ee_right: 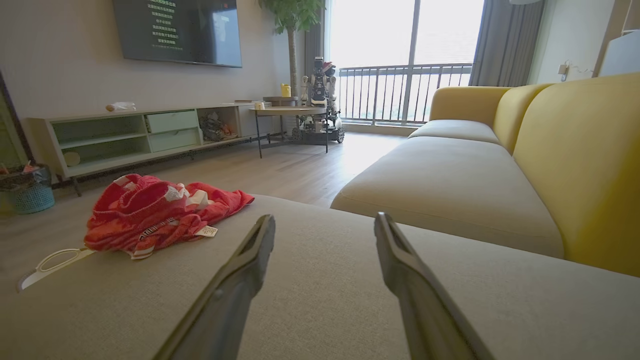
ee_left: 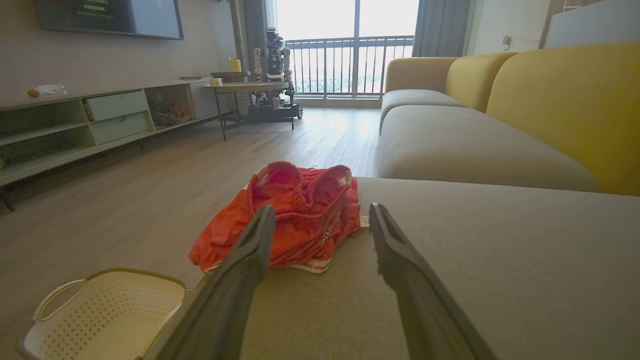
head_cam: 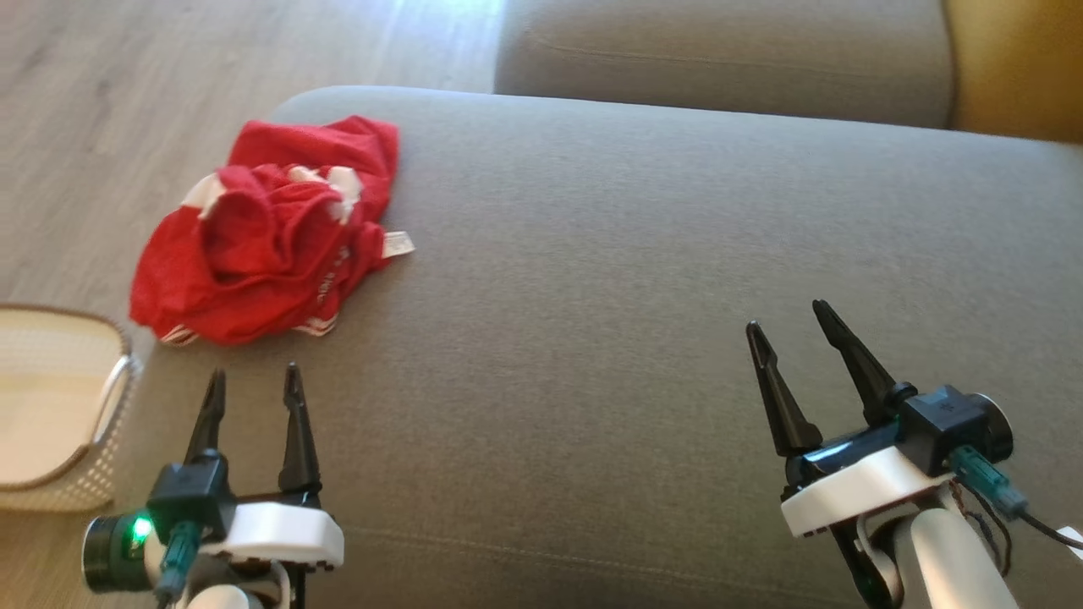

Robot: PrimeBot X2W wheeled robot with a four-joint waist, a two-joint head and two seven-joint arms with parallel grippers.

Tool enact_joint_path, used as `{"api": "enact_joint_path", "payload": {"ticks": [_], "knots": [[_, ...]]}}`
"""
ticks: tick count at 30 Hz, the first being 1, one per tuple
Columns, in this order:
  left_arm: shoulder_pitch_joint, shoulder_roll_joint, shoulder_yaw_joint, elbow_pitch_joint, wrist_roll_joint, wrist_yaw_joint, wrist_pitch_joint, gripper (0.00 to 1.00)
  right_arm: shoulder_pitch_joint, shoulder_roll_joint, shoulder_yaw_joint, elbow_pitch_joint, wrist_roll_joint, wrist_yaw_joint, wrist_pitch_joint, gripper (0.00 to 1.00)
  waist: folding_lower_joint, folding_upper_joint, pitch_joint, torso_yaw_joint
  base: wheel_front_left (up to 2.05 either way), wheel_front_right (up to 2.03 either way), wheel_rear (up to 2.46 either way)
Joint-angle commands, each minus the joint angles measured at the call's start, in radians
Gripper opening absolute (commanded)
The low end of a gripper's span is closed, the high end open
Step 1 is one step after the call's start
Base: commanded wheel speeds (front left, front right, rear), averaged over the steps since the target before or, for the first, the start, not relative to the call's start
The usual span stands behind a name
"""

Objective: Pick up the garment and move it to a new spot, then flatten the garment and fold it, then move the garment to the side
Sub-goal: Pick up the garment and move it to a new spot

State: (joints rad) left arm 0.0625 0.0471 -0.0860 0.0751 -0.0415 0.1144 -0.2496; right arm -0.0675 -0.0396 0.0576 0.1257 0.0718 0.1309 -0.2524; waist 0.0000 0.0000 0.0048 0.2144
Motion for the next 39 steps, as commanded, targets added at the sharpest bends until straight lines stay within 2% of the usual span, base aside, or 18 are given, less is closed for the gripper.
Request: {"api": "enact_joint_path", "payload": {"ticks": [1,11,19,22,25,32,38,39], "knots": [[-0.035,0.005,0.034,-0.03,-0.008,0.001,-0.012,1.0,-0.018,-0.011,0.023,-0.032,0.006,0.0,-0.009,1.0,0.0,0.0,0.0,0.017,0.0,0.0,0.0],[-0.098,0.005,0.062,-0.021,-0.008,-0.027,-0.012,1.0,-0.028,-0.011,0.02,-0.041,-0.009,0.0,-0.009,1.0,0.0,0.0,0.058,0.076,0.0,0.0,0.0],[-0.285,0.018,0.106,0.003,-0.026,-0.075,-0.012,1.0,-0.079,-0.011,0.021,-0.052,-0.065,0.0,-0.009,1.0,0.0,0.0,0.193,0.087,0.0,0.0,0.0],[-0.395,0.036,0.122,0.075,-0.038,-0.098,-0.012,1.0,-0.11,-0.011,0.022,-0.058,-0.093,0.0,-0.009,1.0,0.0,0.0,0.259,0.083,0.0,0.0,0.0],[-0.522,0.061,0.139,0.211,-0.062,-0.119,-0.004,1.0,-0.144,-0.011,0.021,-0.066,-0.121,0.0,-0.009,1.0,0.0,0.0,0.324,0.076,0.0,0.0,0.0],[-0.817,0.109,0.137,0.472,-0.095,-0.155,0.127,1.0,-0.2,-0.011,0.001,-0.085,-0.177,0.0,-0.009,1.0,0.0,0.0,0.438,0.074,0.0,0.0,0.0],[-0.972,0.139,0.145,0.697,-0.135,-0.178,0.282,1.0,-0.224,-0.011,-0.008,-0.097,-0.195,0.0,-0.009,1.0,0.0,0.0,0.48,0.067,0.0,0.0,0.0],[-0.972,0.139,0.145,0.697,-0.135,-0.178,0.282,1.0,-0.224,-0.011,-0.008,-0.097,-0.195,0.0,-0.009,1.0,0.0,0.0,0.48,0.067,0.0,0.0,0.0]]}}
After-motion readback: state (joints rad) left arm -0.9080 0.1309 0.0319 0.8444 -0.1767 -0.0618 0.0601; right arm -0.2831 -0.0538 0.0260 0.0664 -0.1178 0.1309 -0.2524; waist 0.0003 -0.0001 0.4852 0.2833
